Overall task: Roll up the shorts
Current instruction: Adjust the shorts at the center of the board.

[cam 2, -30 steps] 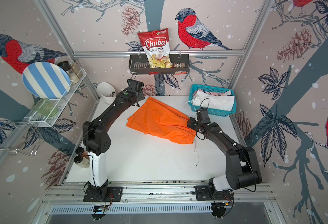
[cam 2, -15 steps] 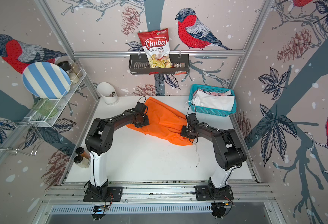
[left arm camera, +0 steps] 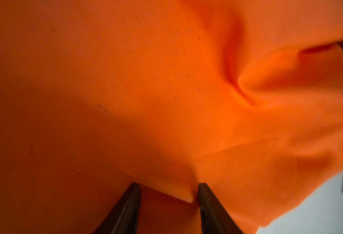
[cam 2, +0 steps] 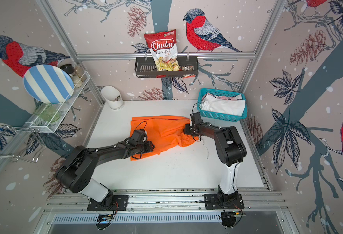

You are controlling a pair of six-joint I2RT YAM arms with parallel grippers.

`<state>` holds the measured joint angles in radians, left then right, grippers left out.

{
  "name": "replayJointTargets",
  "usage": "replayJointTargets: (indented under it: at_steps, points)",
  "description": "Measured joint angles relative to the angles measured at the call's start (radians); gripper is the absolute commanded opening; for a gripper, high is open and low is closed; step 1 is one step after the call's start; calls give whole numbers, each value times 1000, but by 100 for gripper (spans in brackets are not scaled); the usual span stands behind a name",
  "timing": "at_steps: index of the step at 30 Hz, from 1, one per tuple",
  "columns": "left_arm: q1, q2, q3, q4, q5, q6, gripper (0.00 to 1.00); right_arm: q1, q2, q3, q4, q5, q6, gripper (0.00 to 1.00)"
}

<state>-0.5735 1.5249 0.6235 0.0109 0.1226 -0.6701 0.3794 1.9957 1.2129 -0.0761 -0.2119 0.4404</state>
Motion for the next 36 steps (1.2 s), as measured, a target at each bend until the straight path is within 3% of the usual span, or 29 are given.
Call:
replayJointTargets:
  at_steps: [3,7,10,13,16,20,27,30,36]
  points:
    - [-110,-122,-98,6,5,-79,54,18,119,161,11,-40,-22,44]
    - [-233,-235,-117,-101,44,-180,54,50,242,368,-16,-109,-49,44]
    - [-258,-306,-26,-201,28,-196,57,63,229,440,-63,-117,-52,43]
    - [-259,-355,89,-267,-40,-192,62,79,110,390,-97,-87,-48,45]
    - [-212,-345,152,-317,-94,-153,64,130,-36,280,-109,-71,-42,46]
    - [-49,-250,170,-372,-115,-84,62,242,-157,90,-121,-50,9,47]
    - [153,-118,181,-394,-87,34,60,414,-183,-150,-64,-95,113,46]
    - [181,-105,189,-401,-59,66,59,378,-159,-218,1,-126,146,44]
    - [187,-195,167,-397,12,76,57,192,-116,-232,126,-184,148,43]
